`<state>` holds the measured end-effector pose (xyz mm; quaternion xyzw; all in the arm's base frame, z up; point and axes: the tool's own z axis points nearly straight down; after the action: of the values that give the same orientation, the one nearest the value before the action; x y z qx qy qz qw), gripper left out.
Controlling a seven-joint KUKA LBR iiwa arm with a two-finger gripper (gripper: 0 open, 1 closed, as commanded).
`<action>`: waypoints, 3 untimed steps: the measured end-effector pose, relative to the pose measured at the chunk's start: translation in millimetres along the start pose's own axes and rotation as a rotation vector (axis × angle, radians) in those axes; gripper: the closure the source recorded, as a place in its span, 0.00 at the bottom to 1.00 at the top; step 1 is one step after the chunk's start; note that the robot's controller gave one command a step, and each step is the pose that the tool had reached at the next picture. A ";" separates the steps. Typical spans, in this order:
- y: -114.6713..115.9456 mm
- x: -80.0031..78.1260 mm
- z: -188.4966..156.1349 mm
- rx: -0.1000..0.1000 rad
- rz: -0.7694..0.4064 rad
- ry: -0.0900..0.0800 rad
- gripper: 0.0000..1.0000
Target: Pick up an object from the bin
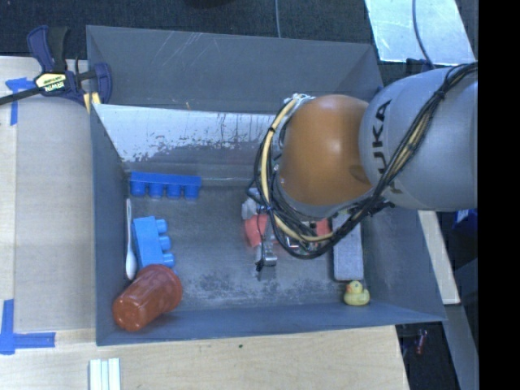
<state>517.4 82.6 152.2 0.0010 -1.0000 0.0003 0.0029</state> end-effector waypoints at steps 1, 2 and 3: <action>-0.4 -1.9 -4.6 -0.001 0.002 -0.008 0.00; -37.7 -31.6 -3.6 -0.002 -0.160 -0.008 0.00; -72.8 -28.3 -13.9 0.000 -0.215 -0.010 0.00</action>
Offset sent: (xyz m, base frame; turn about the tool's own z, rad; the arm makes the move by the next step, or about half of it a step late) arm 0.0492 -0.0671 0.0023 -0.2372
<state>545.9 9.9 166.0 0.1081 -0.9941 0.0002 -0.0020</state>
